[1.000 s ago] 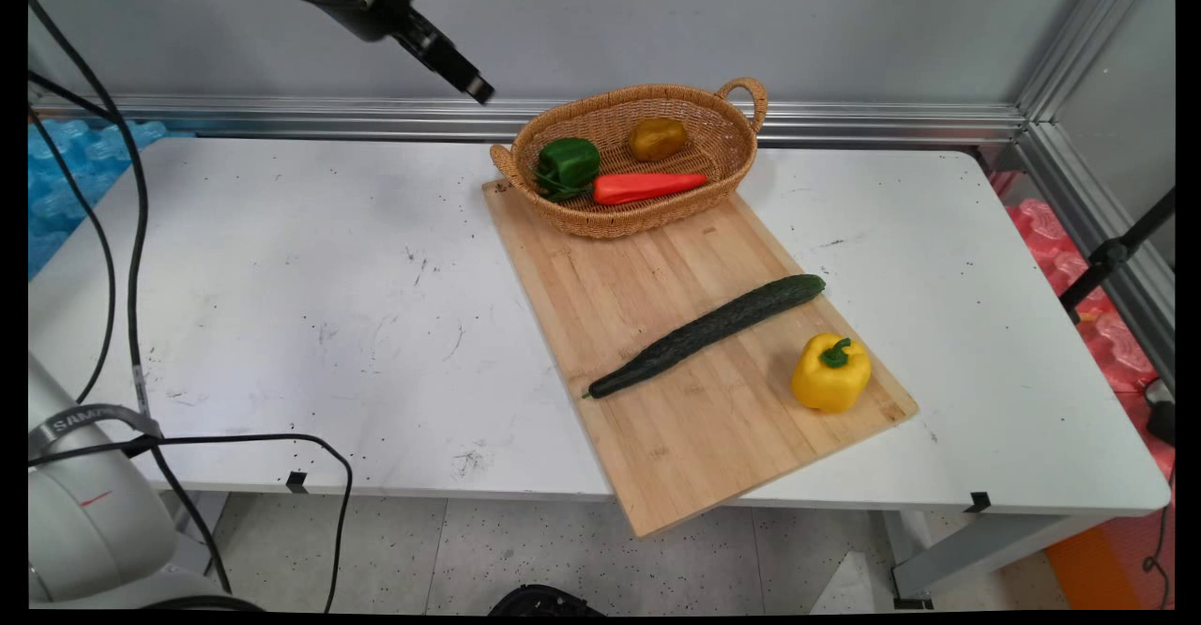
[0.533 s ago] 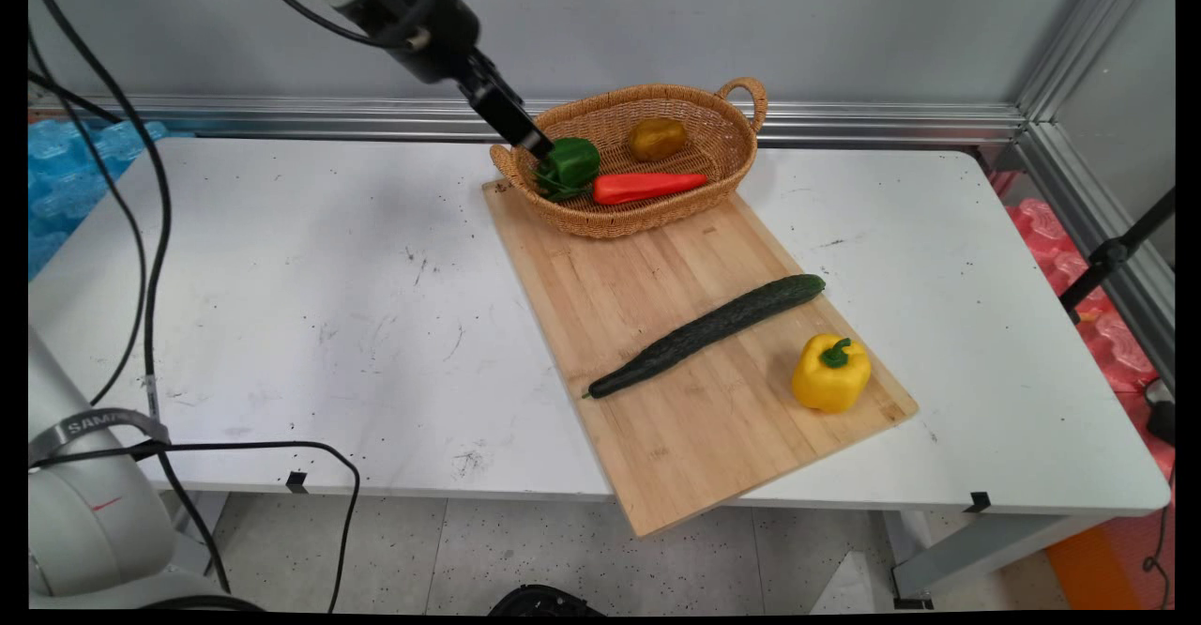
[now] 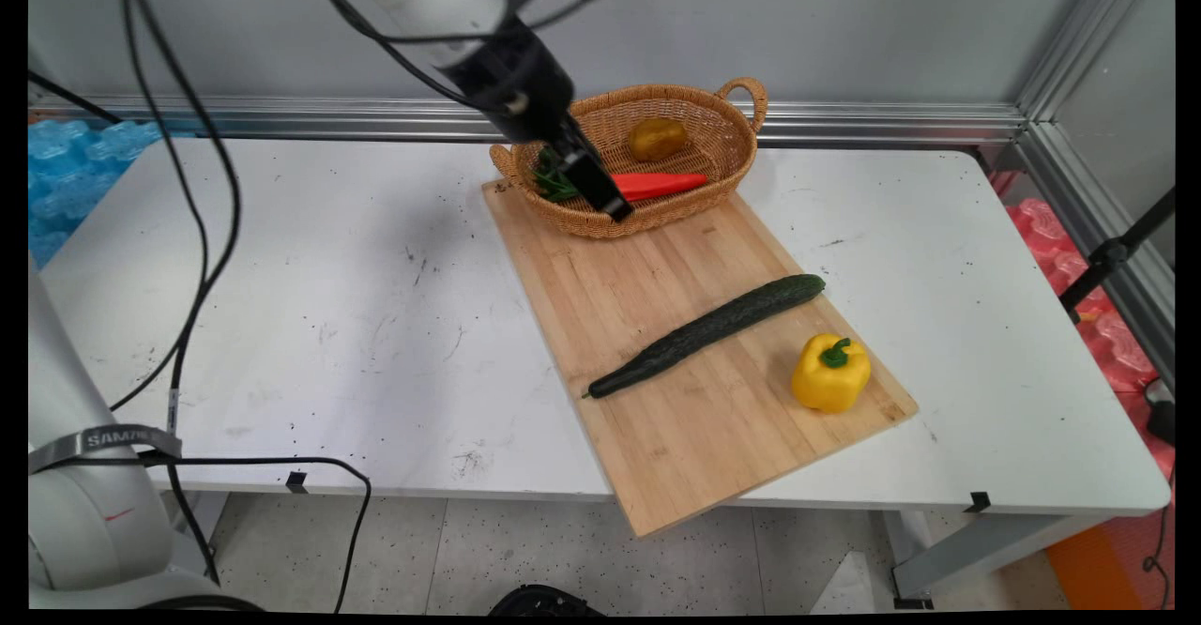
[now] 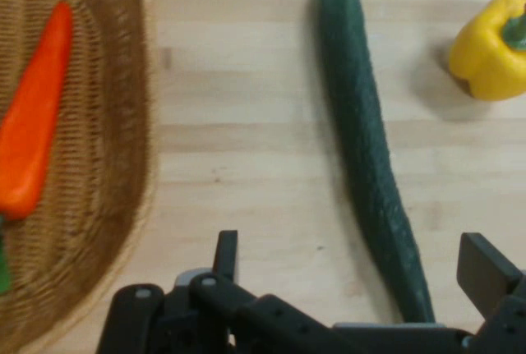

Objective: Pick up the cucumber from the cutting board

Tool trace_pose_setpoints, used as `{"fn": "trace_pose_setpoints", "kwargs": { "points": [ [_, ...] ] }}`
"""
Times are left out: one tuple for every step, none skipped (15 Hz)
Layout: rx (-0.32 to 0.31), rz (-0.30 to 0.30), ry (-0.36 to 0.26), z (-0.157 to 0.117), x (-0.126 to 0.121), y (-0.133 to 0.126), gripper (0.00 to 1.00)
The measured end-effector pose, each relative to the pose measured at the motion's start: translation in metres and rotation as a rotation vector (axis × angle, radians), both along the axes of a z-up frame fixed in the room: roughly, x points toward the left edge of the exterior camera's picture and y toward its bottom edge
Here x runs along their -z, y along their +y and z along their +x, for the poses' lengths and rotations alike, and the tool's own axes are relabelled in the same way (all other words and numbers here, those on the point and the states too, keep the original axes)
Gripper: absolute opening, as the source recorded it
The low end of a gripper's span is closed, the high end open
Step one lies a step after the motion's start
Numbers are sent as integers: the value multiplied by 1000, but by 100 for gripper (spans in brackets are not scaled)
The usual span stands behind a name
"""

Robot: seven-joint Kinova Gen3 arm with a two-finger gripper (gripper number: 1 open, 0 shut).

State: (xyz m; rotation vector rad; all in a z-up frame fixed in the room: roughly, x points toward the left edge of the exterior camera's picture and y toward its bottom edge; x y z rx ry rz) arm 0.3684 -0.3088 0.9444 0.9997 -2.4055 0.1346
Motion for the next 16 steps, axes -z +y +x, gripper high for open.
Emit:
{"fn": "trace_pose_setpoints", "kwargs": {
  "points": [
    [3, 3, -2, -6, 4, -1, 100],
    [6, 6, -6, -16, 9, -3, 100],
    [9, 10, -11, -27, 16, -5, 100],
    [11, 13, -16, -38, 24, -8, 100],
    [12, 16, -20, -47, 30, -11, 100],
    [13, 17, -24, -53, 35, -12, 100],
    [15, 20, -30, -62, 42, -15, 100],
    [15, 22, -33, -68, 47, -16, 100],
    [15, 25, -39, -76, 54, -19, 100],
    [15, 26, -44, -83, 59, -21, 100],
    [16, 28, -50, -91, 66, -23, 100],
    [16, 30, -56, -98, 73, -25, 100],
    [15, 32, -63, -107, 81, -27, 100],
    [14, 35, -69, -114, 87, -28, 100],
    [12, 38, -78, -122, 96, -30, 100],
    [10, 41, -86, -128, 102, -31, 100]
  ]
}}
